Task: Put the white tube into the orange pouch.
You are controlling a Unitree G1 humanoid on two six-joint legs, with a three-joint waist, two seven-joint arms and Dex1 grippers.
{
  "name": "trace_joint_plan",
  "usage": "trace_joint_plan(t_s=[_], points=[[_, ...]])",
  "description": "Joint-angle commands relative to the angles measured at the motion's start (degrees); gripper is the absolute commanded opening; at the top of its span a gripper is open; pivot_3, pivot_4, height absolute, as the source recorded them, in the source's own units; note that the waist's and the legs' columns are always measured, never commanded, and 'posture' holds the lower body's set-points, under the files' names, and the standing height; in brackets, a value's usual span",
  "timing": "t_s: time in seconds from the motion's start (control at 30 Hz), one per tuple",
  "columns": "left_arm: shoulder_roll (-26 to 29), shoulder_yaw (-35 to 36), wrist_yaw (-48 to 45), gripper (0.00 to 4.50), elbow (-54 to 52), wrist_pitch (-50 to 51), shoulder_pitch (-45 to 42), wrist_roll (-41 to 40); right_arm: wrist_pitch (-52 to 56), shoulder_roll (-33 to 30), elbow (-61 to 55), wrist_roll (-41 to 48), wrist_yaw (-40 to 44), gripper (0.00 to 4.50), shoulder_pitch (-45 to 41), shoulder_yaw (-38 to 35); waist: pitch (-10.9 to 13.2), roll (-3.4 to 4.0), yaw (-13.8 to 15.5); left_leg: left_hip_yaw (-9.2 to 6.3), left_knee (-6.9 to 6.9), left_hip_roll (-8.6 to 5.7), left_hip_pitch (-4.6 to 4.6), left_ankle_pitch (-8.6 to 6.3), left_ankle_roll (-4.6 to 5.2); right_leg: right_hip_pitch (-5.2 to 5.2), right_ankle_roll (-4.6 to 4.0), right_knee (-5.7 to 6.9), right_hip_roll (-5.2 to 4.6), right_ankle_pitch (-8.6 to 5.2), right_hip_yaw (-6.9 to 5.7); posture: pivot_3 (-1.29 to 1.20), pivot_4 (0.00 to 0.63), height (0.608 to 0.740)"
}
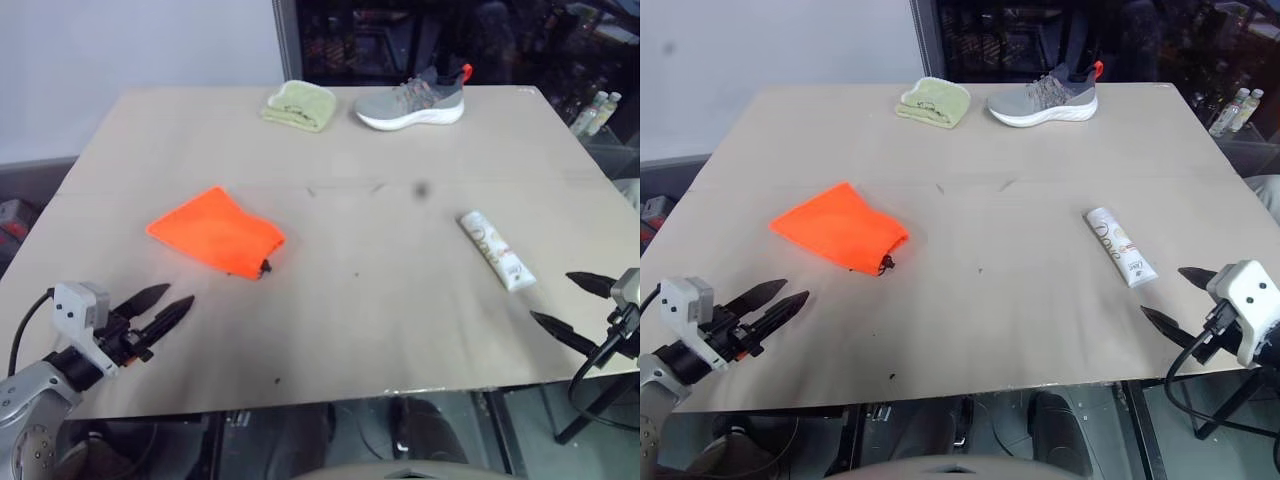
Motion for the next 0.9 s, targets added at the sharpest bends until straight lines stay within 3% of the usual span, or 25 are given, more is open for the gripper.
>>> trace_joint_plan(t_s=[0.03, 0.3, 0.57, 0.9], points=[[-0.58, -2.12, 1.71, 2.66, -2.92, -0.69, -1.78, 0.59, -0.29, -0.51, -1.66, 1.27, -0.62, 4.5, -2.3, 0.1, 0.0, 0.0, 0.0, 0.0, 0.0, 0.0, 0.0, 0.0, 0.0, 0.0, 0.0, 0.0, 0.0, 0.0, 0.0, 0.0, 0.15, 0.74], [-3.67, -11.52, 8.47, 2.66, -9.55, -0.56, -6.0, 4.96, 0.58, 1.31, -6.85, 3.37, -3.73, 4.5, -13.58, 13.75, -0.01, -0.04, -0.12, 0.0, 0.05, 0.02, 0.06, 0.01, 0.04, 0.1, -0.04, 0.01, 0.29, 0.04, 0.0, 0.0, 0.15, 0.74], [-4.75, -19.71, 19.72, 2.66, -11.39, -2.55, -7.84, 20.27, 0.4, 3.82, -7.35, 1.62, -3.9, 4.5, -29.28, 30.83, 0.01, -0.04, -0.02, -0.01, 0.09, 0.02, 0.05, 0.01, 0.05, 0.1, -0.02, 0.02, 0.33, 0.04, -0.03, 0.0, 0.15, 0.74], [-5.83, -26.39, 25.74, 2.66, -12.2, -0.46, -12.88, 28.98, -0.6, 4.91, -4.52, 1.14, -2.02, 4.5, -36.98, 36.21, 0.0, -0.05, 0.09, -0.19, 0.21, 0.0, -0.22, 0.01, 0.06, -0.09, -0.23, 0.07, 0.33, 0.18, -0.23, 0.0, 0.15, 0.74]])
